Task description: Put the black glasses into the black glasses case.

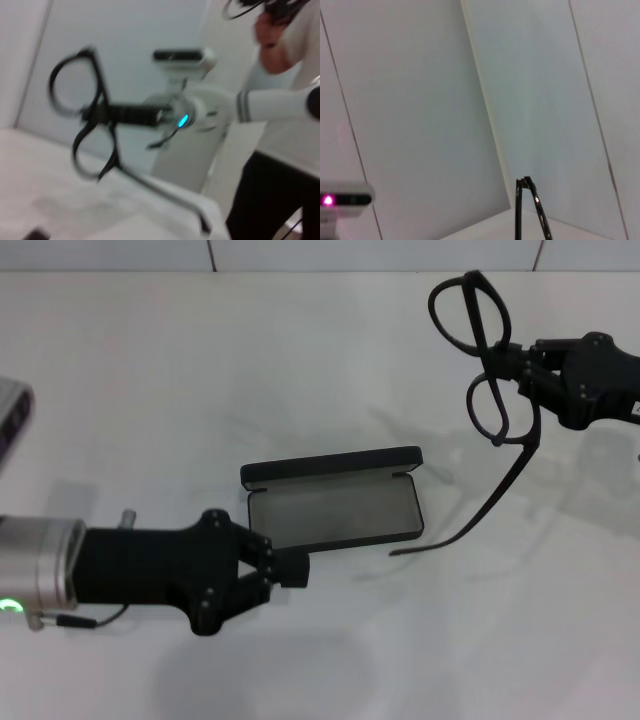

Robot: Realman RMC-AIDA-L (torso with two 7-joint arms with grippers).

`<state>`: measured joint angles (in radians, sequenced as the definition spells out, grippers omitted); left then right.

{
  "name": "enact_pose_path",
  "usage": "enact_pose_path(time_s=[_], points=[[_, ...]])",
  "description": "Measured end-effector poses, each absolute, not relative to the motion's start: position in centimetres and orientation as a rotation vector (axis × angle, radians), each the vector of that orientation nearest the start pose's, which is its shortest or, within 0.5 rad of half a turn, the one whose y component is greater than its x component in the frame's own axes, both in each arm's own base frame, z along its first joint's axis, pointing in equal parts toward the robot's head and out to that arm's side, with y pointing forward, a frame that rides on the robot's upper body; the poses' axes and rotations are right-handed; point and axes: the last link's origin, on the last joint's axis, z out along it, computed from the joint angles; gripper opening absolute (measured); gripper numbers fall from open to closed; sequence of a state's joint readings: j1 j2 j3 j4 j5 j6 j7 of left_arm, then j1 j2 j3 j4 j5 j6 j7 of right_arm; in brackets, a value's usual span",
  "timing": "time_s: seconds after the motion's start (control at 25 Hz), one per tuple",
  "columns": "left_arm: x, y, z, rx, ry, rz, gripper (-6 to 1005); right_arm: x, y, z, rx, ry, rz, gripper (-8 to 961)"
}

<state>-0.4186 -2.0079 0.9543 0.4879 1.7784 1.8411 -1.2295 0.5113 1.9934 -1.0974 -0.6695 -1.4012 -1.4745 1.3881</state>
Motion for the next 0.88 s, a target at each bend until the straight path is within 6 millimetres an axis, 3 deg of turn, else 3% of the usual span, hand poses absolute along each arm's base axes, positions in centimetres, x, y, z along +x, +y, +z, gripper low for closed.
enact_pose_path(time_s=[0.36,0.56,0.88], points=[[-27.1,24.3,-3.8,-2.995,-0.604,-0.956,4,20.2,34.8,2.0,-2.646,0.504,1.143,63],[-25.9,24.5,-4.8,-3.020,-0.581,-0.994,5,19.8,34.4,1.7,-2.661,0.510,1.193,63],[-23.3,25.4,-5.6,-2.998,-0.592,-1.196,5,19.4,34.5,0.0,-2.690,0.579,1.219,63]])
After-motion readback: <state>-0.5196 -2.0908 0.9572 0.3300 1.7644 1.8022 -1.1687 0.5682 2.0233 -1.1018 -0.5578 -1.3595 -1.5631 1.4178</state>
